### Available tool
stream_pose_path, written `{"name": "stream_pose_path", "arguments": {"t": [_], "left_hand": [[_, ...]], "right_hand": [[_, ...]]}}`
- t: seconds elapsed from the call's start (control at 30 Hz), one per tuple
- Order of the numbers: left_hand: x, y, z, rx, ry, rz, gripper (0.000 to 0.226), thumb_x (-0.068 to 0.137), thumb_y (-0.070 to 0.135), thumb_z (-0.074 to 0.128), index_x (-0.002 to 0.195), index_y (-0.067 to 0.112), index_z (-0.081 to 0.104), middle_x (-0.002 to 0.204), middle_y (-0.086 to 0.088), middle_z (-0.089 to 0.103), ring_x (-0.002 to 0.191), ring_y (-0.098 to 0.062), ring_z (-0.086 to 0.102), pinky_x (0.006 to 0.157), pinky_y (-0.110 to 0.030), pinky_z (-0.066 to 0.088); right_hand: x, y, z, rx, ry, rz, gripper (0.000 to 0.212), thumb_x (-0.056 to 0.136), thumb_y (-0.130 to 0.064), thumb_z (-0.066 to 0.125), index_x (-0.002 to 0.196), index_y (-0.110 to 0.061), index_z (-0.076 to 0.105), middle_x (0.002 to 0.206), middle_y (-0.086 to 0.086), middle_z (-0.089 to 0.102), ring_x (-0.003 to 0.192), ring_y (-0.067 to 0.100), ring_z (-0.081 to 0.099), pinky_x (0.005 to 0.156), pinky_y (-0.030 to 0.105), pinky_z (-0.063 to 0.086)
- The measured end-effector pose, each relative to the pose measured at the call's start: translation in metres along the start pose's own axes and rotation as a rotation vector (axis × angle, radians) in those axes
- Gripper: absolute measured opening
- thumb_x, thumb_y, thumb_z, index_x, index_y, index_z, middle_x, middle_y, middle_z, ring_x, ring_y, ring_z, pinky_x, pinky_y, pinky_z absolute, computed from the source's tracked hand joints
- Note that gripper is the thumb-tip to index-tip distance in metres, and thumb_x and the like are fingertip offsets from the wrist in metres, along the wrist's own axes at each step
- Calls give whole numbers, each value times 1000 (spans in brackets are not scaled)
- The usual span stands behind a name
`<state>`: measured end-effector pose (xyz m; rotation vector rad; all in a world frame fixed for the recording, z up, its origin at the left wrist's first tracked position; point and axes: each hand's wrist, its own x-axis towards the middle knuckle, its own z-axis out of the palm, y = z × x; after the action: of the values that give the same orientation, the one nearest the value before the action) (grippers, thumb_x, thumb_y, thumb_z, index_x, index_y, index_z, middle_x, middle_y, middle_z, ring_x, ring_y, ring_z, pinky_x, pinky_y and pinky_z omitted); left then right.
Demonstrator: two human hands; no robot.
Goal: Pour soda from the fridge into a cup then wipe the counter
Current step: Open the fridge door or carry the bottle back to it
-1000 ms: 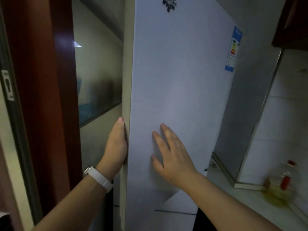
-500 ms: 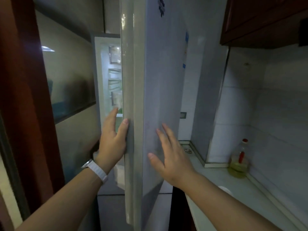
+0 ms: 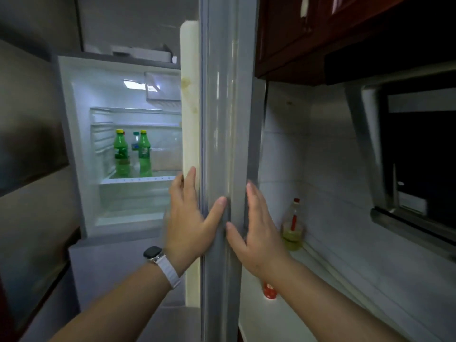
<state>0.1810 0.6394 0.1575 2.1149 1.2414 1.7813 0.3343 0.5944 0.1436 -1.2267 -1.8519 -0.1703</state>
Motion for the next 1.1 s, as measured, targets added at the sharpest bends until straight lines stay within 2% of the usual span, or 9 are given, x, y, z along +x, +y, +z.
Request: {"name": "stream_pose_path", "arguments": {"t": [0.13, 0.23, 0.33, 0.47, 0.63, 0.73, 0.9, 0.97, 1.1], "left_hand": [[-7, 14, 25, -36, -48, 59, 90, 82, 65, 43, 154, 20, 13, 160, -6, 8, 148, -16, 11, 115, -28, 13], [-9, 16, 46, -70, -99, 110, 88, 82, 65, 43, 154, 25, 10, 161, 5, -1, 147, -3, 0, 115, -24, 10], [-8, 17, 67, -64, -141, 193, 85, 84, 63, 42, 154, 26, 9, 157, 15, -6, 142, 11, -12, 111, -11, 1], [-3, 15, 94, -71, -195, 306, 79, 88, 55, 45, 153, 22, 14, 161, 5, -6, 148, -1, -7, 115, -20, 6], [9, 15, 125, -87, -243, 439, 72, 91, 48, 45, 151, 21, 17, 163, -11, 2, 149, -5, -3, 116, -31, 12], [18, 13, 143, -135, -268, 518, 63, 92, 43, 46, 148, 19, 30, 163, -13, 9, 151, -9, 3, 116, -29, 17], [34, 8, 171, -232, -308, 585, 55, 91, 34, 52, 141, 12, 47, 161, -11, 17, 150, -17, 16, 116, -22, 21], [39, 6, 182, -236, -315, 596, 55, 90, 34, 53, 141, 14, 47, 161, -10, 17, 150, -12, 14, 115, -23, 22], [42, 1, 194, -264, -313, 614, 54, 89, 33, 54, 139, 13, 49, 160, -14, 17, 150, -9, 10, 116, -17, 17]], "right_hand": [[-10, 21, -16, -160, 81, 57, 85, 97, -40, 48, 144, -41, -22, 153, -26, -26, 137, -16, -20, 107, 4, -8], [-18, 32, -26, -247, 110, 136, 79, 97, -47, 39, 144, -43, -24, 149, -29, -36, 138, -11, -23, 111, 18, -3], [-26, 44, -31, -272, 135, 176, 77, 91, -55, 31, 146, -41, -21, 152, -26, -33, 146, 1, -13, 117, 29, 9], [-31, 60, -38, -291, 115, 295, 82, 95, -56, 38, 144, -42, -26, 146, -30, -41, 148, 7, -10, 120, 35, 17], [-26, 86, -44, -311, 151, 382, 82, 96, -53, 44, 150, -38, -15, 148, -29, -39, 149, 6, -4, 116, 35, 29], [-22, 101, -46, -316, 171, 430, 78, 97, -49, 44, 152, -37, -11, 148, -29, -38, 148, 6, 1, 113, 33, 34], [-9, 123, -48, -252, 226, 508, 81, 97, -43, 50, 153, -33, -7, 151, -26, -30, 149, 7, 5, 115, 30, 29], [-6, 132, -49, -261, 240, 512, 81, 97, -41, 51, 153, -33, -7, 152, -26, -27, 149, 8, 6, 115, 30, 29], [-7, 140, -48, -303, 252, 471, 81, 96, -41, 52, 145, -39, -12, 153, -23, -24, 148, 5, 4, 109, 19, 22]]}}
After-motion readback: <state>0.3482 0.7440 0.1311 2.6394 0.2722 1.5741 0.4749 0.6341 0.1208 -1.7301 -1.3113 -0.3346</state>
